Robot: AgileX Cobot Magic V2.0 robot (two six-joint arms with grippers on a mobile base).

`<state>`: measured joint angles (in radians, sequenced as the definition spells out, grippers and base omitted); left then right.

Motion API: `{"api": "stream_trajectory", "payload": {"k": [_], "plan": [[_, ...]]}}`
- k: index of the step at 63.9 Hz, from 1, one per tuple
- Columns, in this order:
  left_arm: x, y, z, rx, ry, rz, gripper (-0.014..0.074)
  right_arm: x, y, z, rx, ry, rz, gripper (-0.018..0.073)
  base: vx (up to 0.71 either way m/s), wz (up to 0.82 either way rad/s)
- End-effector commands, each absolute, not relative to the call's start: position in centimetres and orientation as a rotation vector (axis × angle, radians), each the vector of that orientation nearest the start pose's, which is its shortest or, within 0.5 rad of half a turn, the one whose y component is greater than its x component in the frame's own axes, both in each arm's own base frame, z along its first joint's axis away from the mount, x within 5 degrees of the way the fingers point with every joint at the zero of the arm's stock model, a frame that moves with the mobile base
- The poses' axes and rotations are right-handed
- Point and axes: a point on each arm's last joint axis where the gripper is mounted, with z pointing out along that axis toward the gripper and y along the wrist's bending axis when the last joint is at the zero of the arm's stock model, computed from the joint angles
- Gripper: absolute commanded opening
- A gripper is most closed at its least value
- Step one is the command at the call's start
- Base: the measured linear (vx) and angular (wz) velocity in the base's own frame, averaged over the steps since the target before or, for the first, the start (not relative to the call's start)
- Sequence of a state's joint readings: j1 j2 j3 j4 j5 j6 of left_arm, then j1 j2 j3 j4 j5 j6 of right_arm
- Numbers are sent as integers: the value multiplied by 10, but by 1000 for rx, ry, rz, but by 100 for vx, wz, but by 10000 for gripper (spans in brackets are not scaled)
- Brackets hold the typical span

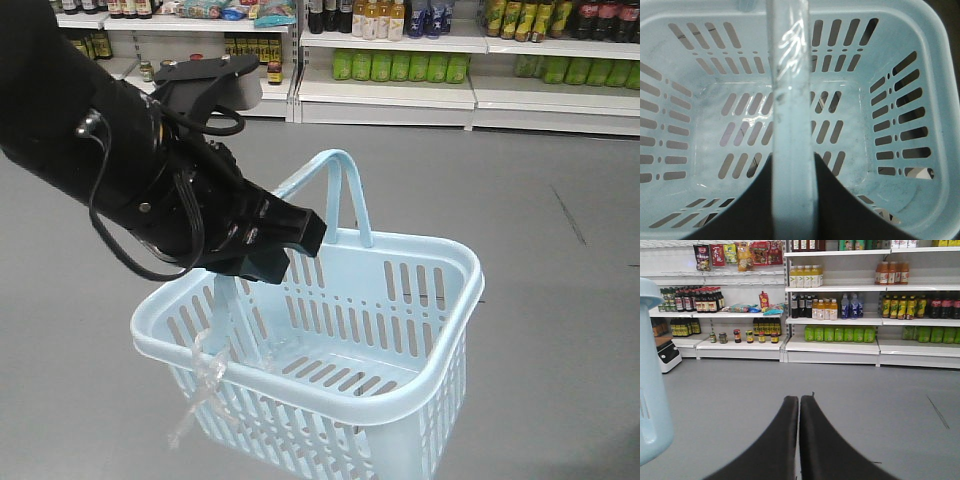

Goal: Pick three apples into basket with both arms
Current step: 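Drive the base with the held basket toward another fruit table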

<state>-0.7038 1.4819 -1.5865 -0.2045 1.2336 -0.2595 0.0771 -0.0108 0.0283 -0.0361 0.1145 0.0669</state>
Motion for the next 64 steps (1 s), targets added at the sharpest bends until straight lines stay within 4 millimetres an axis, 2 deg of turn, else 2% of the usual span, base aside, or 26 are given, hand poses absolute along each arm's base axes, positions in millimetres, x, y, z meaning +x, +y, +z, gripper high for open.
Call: {"api": "stream_trajectory", "payload": {"k": [1,33,64], "plan": [[209,-205,424,549,2530,-687,-8,57,4,195,-35,1554,71,-4,26,-14],[209,-205,424,549,2530,-687,-8,57,4,195,-35,1554,71,-4,25,-13],[209,-205,424,549,2530,-687,-8,57,4,195,-35,1554,71,-4,22,-29]]}}
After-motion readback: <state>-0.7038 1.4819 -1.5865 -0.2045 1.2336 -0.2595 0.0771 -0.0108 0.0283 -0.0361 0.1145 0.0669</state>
